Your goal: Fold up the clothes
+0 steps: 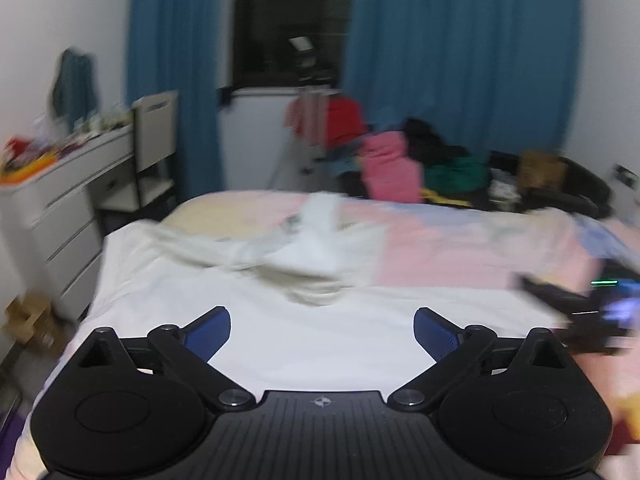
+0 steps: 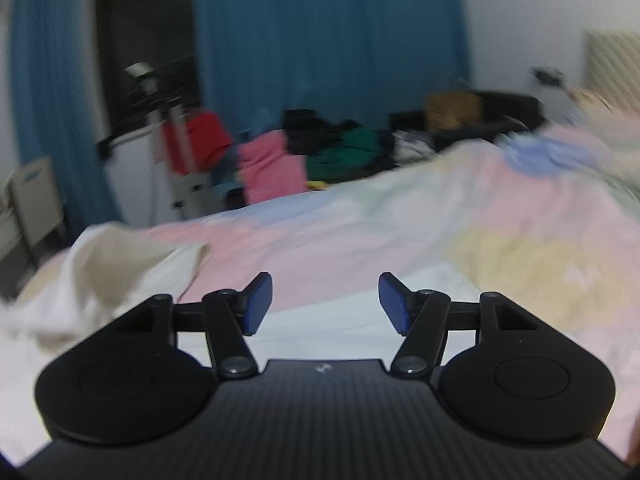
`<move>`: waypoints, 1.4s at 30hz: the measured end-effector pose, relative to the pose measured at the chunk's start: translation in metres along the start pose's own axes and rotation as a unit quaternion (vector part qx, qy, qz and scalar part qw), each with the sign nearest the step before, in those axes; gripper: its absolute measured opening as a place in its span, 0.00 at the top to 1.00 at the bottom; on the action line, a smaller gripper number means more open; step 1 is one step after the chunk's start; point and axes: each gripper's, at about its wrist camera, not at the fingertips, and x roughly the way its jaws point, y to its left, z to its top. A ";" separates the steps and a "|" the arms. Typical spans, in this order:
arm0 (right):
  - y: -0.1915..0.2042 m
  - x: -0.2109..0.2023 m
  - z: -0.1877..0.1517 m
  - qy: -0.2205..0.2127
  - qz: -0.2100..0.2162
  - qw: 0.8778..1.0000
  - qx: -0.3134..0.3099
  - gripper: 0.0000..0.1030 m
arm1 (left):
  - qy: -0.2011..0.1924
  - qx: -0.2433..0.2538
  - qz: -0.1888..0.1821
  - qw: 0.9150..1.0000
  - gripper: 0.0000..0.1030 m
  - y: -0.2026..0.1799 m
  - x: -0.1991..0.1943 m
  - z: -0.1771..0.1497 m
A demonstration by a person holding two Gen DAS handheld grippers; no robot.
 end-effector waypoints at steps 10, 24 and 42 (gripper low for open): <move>-0.002 0.018 -0.005 0.034 0.004 0.999 0.004 0.40 | 0.004 0.103 -0.109 0.989 0.01 -0.091 -0.046 -0.008; -0.005 0.019 -0.010 0.043 0.042 0.998 0.035 0.40 | 0.040 0.060 -0.052 0.996 0.01 -0.040 0.043 -0.013; 0.036 0.064 -0.034 0.113 0.161 0.977 0.083 0.40 | -0.091 -0.027 0.018 0.995 0.00 0.109 0.250 -0.056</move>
